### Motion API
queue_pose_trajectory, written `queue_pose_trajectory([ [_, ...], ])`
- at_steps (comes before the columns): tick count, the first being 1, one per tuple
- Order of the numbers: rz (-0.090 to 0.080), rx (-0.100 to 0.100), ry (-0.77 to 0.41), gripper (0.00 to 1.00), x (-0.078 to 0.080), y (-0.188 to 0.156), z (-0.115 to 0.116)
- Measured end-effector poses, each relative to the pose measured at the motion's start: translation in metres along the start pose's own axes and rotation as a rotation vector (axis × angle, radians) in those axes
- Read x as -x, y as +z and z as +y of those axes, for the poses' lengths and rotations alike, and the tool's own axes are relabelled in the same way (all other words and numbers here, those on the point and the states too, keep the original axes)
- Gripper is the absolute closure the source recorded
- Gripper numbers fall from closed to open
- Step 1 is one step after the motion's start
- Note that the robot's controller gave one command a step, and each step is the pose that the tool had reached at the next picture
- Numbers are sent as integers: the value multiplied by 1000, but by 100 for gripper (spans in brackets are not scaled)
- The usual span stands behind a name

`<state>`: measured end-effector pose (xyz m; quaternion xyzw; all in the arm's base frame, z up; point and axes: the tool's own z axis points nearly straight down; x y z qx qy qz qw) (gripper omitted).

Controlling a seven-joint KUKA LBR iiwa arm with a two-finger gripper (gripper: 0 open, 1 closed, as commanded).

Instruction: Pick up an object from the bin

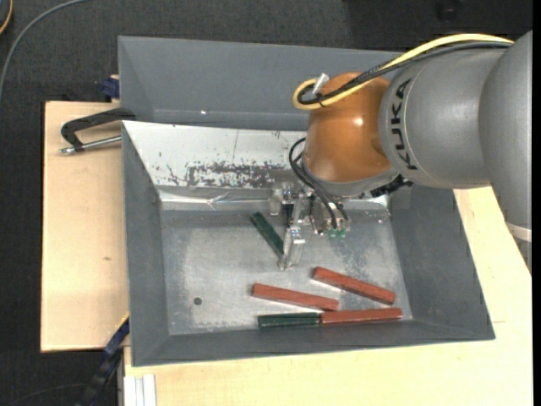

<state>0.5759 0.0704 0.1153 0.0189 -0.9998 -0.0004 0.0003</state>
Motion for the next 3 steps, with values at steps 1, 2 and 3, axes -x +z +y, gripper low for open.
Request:
queue_pose_trajectory([
  [1, -1, 1, 86, 0, 5, 46, 5],
  [2, -2, 1, 86, 100, 5, 44, 4],
  [3, -16, 1, -26, 100, 9, -103, 18],
])
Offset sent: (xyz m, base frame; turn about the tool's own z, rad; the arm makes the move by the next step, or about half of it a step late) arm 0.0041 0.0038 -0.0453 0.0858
